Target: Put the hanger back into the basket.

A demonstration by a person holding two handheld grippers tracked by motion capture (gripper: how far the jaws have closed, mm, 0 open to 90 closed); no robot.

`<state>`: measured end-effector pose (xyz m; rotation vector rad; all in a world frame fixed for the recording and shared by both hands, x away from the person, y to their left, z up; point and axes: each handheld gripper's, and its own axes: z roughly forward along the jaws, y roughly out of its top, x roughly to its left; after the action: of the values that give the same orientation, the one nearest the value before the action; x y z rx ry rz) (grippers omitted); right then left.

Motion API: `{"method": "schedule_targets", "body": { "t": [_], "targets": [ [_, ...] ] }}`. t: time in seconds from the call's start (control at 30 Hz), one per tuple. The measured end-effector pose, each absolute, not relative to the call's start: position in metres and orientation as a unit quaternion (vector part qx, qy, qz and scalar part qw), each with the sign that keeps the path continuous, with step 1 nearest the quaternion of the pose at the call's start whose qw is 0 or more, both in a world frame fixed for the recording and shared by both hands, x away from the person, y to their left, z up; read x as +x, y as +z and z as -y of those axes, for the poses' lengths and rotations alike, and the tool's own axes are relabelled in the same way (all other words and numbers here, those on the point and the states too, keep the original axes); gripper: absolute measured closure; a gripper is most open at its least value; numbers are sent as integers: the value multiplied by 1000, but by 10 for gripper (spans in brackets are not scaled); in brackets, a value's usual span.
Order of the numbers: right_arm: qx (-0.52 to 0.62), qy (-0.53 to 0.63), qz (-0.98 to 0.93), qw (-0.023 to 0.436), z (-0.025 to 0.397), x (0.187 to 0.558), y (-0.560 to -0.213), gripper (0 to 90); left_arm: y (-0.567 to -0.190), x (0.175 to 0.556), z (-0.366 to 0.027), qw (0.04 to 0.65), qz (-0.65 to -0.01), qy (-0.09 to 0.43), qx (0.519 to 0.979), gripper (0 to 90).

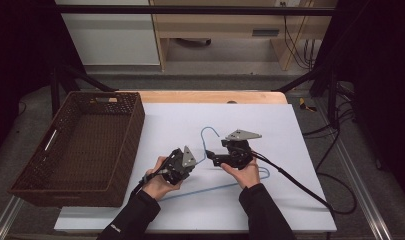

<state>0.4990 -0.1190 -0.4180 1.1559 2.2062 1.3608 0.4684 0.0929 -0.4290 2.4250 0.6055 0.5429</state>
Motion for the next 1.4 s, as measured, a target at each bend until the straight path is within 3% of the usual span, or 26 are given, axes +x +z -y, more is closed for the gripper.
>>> {"method": "schedule_targets", "body": {
  "t": [0.43, 0.6, 0.93, 1.2, 1.23, 1.4],
  "targets": [
    [416, 454, -777, 134, 100, 513, -429, 440, -429, 462, -91, 293, -222, 206, 907, 872],
    [421, 458, -773, 123, 98, 517, -434, 540, -428, 460, -91, 297, -217, 210, 906, 872],
    [437, 464, -765, 91, 98, 520, -433, 821, -428, 459, -90, 294, -212, 212, 908, 900],
    [449, 469, -756, 80, 98, 519, -431, 847, -427, 459, -91, 310, -218, 203, 903, 900],
    [449, 471, -755, 81, 98, 518, -431, 848, -427, 460, -92, 314, -223, 203, 900, 895],
    [450, 475, -752, 81, 99, 517, -429, 854, -424, 465, -96, 319, -239, 194, 896, 672]
  ]
}}
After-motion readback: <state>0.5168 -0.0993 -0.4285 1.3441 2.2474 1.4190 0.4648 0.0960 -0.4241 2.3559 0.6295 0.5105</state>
